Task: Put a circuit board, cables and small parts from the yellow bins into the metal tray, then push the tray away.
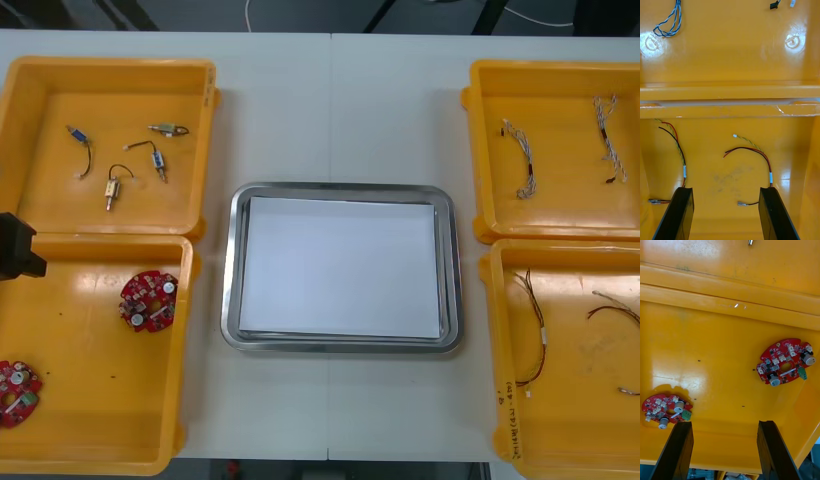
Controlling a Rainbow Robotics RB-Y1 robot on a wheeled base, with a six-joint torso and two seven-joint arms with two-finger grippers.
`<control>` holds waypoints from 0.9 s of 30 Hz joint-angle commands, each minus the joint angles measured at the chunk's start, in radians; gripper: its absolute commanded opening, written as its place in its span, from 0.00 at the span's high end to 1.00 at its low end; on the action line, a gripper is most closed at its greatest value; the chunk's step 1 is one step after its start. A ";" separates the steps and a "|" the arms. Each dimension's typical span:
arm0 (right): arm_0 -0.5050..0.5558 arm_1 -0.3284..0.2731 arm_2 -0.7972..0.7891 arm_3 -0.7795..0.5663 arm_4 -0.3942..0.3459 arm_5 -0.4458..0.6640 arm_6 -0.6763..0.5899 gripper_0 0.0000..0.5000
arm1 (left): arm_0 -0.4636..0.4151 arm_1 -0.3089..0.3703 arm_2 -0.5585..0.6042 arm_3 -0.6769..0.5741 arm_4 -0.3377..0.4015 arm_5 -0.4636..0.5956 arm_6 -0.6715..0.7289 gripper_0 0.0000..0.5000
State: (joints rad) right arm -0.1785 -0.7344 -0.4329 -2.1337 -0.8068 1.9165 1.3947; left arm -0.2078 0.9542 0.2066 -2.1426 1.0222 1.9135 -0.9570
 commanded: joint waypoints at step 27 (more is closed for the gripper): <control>0.148 -0.132 -0.119 -0.020 -0.071 0.003 0.030 0.00 | 0.261 0.078 0.209 -0.092 0.018 -0.137 0.017 0.00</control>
State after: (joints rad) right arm -0.0925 -0.7912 -0.5008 -2.1379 -0.8397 1.9165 1.3965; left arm -0.0101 0.9912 0.3642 -2.1926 1.0362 1.8006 -0.9569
